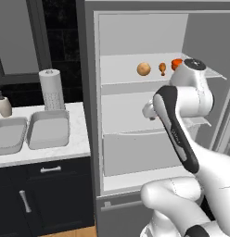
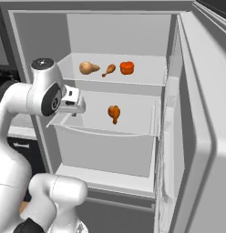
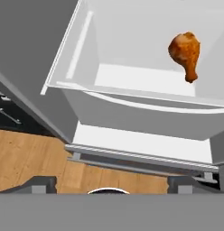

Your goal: Place one squash and one chicken drumstick in each tupperware on the nearby counter, to pack two identical lunches.

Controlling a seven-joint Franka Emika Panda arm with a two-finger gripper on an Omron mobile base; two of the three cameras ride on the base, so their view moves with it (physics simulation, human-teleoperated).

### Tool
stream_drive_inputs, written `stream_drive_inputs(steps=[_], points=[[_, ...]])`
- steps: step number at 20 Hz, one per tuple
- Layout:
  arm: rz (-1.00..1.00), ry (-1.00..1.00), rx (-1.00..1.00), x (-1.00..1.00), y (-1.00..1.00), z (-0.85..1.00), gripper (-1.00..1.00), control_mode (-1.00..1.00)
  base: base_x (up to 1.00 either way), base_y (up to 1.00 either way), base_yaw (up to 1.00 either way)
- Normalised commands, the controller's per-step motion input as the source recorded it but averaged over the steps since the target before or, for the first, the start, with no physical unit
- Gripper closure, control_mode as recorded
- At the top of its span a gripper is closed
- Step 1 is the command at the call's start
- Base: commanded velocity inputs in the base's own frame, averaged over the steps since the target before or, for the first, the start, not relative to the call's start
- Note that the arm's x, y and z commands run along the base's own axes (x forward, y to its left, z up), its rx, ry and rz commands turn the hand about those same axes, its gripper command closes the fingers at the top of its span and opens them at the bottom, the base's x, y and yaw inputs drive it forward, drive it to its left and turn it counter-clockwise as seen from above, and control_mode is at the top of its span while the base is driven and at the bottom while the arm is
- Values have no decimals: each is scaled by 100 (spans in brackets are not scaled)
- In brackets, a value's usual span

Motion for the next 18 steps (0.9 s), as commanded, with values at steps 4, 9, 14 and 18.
stream_drive_inputs(steps=[4, 9, 14, 18], points=[[-2, -35, 0, -45, -1, 62, -100, -100, 0, 0, 0], [0, -32, 0, -16, -3, 92, -100, -100, 0, 0, 0], [0, -12, 0, 2, 0, 83, -100, -100, 0, 0, 0], [-3, -10, 0, 23, 0, 77, -100, -100, 0, 0, 0]])
